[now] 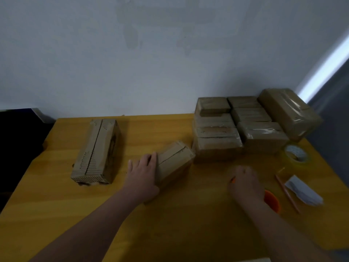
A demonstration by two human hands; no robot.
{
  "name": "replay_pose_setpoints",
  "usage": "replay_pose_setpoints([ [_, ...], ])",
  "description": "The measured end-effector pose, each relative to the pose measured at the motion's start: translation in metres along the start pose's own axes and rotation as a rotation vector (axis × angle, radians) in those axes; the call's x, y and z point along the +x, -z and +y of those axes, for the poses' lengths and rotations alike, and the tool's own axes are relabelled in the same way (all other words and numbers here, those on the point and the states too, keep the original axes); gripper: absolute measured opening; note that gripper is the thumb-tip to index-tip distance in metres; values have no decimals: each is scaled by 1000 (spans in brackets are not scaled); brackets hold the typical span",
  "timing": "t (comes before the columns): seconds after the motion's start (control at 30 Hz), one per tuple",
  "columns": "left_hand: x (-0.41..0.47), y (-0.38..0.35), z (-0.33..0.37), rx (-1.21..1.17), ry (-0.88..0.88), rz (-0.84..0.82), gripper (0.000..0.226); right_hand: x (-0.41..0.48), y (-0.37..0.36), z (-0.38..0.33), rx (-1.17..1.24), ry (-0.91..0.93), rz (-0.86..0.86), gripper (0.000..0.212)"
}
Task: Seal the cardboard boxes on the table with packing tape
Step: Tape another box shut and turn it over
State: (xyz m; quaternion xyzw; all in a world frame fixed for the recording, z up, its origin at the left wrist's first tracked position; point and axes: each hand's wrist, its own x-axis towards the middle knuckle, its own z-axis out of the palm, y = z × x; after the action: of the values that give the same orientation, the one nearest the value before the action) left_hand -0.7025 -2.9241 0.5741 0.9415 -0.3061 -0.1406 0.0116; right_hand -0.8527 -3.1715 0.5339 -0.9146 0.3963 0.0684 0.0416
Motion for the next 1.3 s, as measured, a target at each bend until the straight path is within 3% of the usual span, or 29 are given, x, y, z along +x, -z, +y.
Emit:
replay_pose_setpoints([
  [0.1, -15, -5, 21, 41, -5, -4, 105, 0, -14, 38, 98, -94, -70, 51],
  [0.17, -24, -8, 32, 43, -12, -1, 103, 39, -50, 59, 273, 141, -310, 39],
  [0.2, -29, -9, 38, 29, -12, -3, 101, 37, -50, 63, 327, 273, -305, 37],
  [0.23, -34, -10, 43, 18, -12, -10, 99, 77, -97, 88, 353, 288, -249, 48],
  [0.3, -44, -12, 51, 27, -19, -29, 96, 92, -139, 103, 319, 132, -326, 43],
  [0.37, -53, -14, 56, 49, -26, -37, 94, 50, -104, 95, 351, -11, -276, 46],
  [0.43, -62, -19, 58, 67, -21, -34, 94, 12, -65, 83, 413, -21, -191, 34],
  [0.57, -75, -28, 57, 51, 16, -38, 98, -26, -9, 60, 638, 99, 28, 22],
  [0.7, -78, -38, 51, 44, 4, -44, 95, -39, 33, 42, 954, 156, 108, 19],
  [0.77, -75, -40, 48, 52, -12, -29, 95, -46, 57, 32, 1056, 286, 146, 20],
  [0.83, -70, -39, 44, 61, -36, -31, 92, -48, 75, 21, 1099, 423, 83, 34],
  [0.93, -60, -36, 38, 118, -114, -35, 90, -53, 94, -3, 1150, 578, -159, 59],
  [1.03, -50, -35, 31, 170, -215, -12, 81, -55, 94, -28, 1104, 660, -317, 62],
  [1.17, -41, -29, 26, 261, -305, -23, 64, -54, 85, -49, 993, 692, -283, 59],
  [1.3, -35, -31, 12, 126, -375, 2, 79, -47, 82, -52, 937, 673, -259, 63],
])
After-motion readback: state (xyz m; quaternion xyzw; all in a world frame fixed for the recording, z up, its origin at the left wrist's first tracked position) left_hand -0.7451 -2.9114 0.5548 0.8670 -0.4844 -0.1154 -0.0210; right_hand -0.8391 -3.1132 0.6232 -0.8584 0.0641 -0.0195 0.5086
